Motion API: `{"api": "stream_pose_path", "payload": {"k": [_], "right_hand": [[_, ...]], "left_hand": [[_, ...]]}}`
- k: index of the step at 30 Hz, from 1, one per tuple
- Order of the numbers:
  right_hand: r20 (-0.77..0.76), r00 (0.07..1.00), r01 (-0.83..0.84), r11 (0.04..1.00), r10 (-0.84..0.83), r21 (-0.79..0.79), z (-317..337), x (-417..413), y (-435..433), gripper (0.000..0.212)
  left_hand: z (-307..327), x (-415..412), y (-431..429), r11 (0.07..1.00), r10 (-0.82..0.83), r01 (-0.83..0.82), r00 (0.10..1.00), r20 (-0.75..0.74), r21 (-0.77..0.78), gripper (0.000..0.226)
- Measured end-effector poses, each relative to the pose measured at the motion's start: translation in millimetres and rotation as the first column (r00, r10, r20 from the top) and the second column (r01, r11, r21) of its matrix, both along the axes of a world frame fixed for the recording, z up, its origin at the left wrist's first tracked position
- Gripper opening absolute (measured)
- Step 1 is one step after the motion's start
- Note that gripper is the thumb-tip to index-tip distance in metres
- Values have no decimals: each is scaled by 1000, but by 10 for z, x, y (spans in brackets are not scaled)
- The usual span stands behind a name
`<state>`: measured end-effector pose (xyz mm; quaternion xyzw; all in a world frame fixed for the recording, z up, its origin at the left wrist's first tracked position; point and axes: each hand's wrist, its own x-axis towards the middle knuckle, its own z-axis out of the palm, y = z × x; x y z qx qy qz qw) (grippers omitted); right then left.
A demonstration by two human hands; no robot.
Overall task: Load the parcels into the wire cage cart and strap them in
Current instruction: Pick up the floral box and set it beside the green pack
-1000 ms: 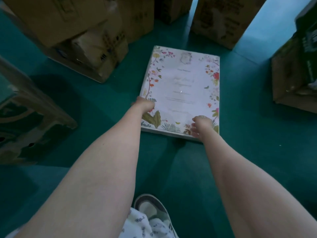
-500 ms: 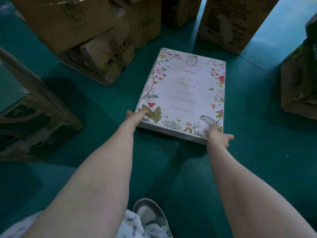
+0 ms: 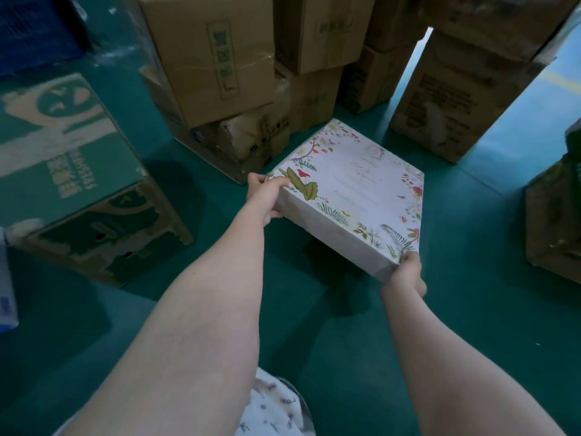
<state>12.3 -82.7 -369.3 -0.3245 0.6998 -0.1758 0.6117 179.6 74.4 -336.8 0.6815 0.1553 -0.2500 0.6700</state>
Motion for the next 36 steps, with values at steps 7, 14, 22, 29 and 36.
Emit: {"api": "stream_pose_path", "payload": {"k": [7, 14, 22, 29, 36], "right_hand": [[26, 998, 57, 998, -58, 24, 519, -190, 562, 32], [-127, 992, -3, 997, -7, -75, 1595, -308, 814, 31], [-223, 967, -149, 985, 125, -92, 2920, -393, 1189, 38], [-254, 911, -330, 944, 324, 20, 4061, -675, 1862, 37], [-265, 728, -631, 769, 632, 99, 4874, -833, 2584, 40]], "left_hand": [[451, -98, 489, 1000, -14, 15, 999, -45, 20, 32], [1252, -426, 955, 997, 81, -78, 977, -198, 19, 33], [2441, -848, 1603, 963, 270, -266, 930, -250, 50, 30], [3575, -1642, 2443, 866, 499, -474, 834, -234, 157, 26], [4490, -2279, 3288, 711, 703, -678, 680, -211, 186, 29]]}}
